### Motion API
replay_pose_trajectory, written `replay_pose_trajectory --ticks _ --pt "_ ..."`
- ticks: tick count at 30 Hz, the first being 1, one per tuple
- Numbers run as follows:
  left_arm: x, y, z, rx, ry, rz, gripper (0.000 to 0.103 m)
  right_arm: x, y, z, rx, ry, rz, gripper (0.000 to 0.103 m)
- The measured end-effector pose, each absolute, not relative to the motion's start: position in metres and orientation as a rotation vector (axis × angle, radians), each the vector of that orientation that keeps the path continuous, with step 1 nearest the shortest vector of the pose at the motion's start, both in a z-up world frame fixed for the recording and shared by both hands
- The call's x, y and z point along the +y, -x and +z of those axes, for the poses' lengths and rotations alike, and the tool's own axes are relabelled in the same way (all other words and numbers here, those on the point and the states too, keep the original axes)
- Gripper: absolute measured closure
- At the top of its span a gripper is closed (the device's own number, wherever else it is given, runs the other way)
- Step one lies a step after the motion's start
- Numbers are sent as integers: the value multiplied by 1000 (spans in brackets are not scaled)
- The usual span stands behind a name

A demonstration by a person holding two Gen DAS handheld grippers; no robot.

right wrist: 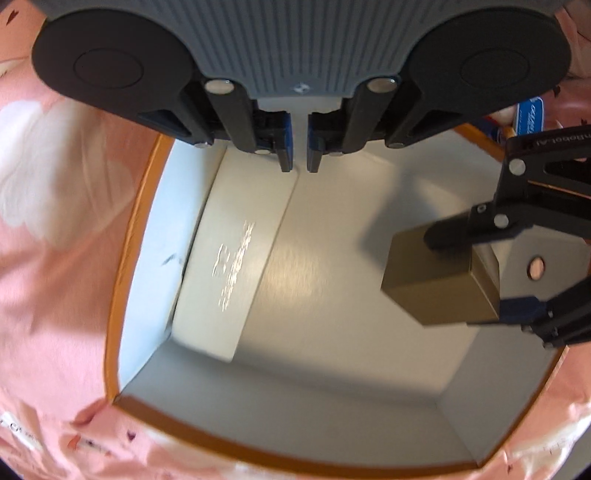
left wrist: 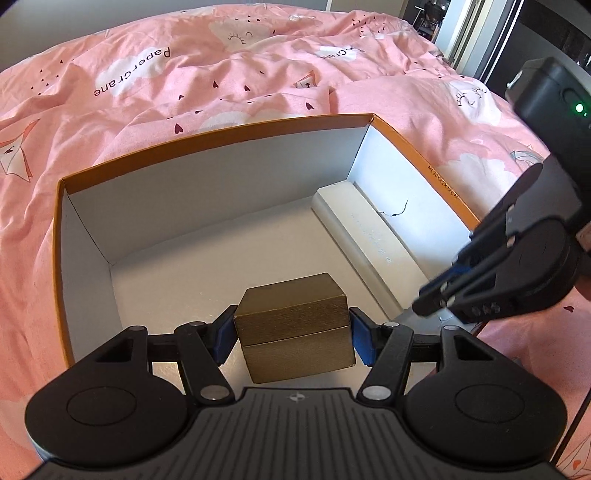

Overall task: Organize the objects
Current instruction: 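Lower the glasses case into the box and open the right tool, then lower the gold box into the box beside the case and open the left tool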

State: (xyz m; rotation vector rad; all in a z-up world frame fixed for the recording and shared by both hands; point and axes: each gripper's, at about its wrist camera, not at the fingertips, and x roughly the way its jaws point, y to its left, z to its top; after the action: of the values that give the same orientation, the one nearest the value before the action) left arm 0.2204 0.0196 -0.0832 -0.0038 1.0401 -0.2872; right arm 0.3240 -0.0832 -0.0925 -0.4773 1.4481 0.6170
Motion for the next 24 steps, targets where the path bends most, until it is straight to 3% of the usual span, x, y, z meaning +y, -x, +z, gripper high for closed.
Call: replay_pose_trajectory --ticks 9,20,24 --pt "18 -215 -88 1034 54 -217 31 -66 -332 -126 1561 545 524 95" --pt "13 -208 -91 1038 101 -211 31 -60 -335 -125 1432 502 482 100" --pt "12 -207 -90 1037 109 -204 31 -58 -329 -116 1402 511 503 93"
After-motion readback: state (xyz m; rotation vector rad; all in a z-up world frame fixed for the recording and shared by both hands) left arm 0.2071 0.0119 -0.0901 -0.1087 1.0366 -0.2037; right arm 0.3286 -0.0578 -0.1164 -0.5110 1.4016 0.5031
